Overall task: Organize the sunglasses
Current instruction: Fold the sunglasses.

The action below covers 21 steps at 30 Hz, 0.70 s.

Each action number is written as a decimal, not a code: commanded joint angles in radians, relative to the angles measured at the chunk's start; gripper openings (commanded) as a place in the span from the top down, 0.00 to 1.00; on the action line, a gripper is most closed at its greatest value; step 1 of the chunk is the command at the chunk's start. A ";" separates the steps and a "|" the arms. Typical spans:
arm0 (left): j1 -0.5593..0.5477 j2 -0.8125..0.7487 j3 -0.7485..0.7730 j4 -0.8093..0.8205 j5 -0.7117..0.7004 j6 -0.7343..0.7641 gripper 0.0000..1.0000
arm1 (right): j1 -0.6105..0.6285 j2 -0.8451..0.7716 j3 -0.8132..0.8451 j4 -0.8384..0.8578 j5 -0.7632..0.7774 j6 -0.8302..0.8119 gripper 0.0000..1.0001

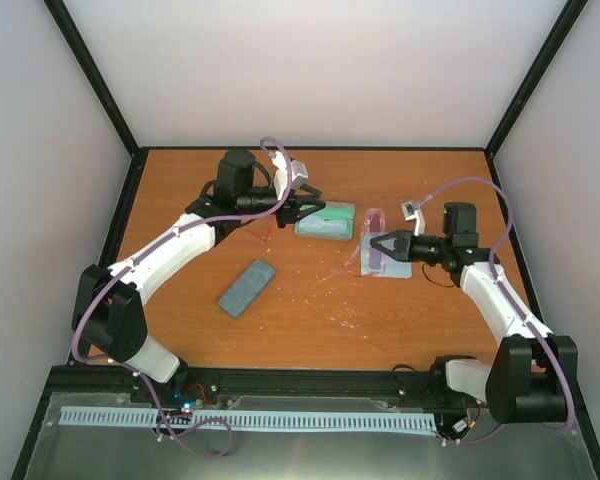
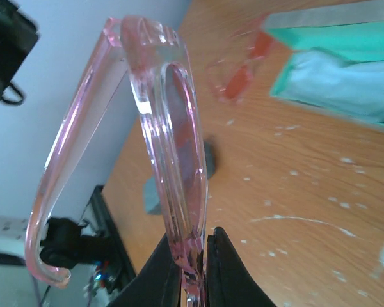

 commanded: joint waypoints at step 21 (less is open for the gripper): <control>-0.114 0.078 -0.047 0.113 0.078 -0.043 0.69 | 0.331 0.180 0.243 0.167 -0.029 0.177 0.97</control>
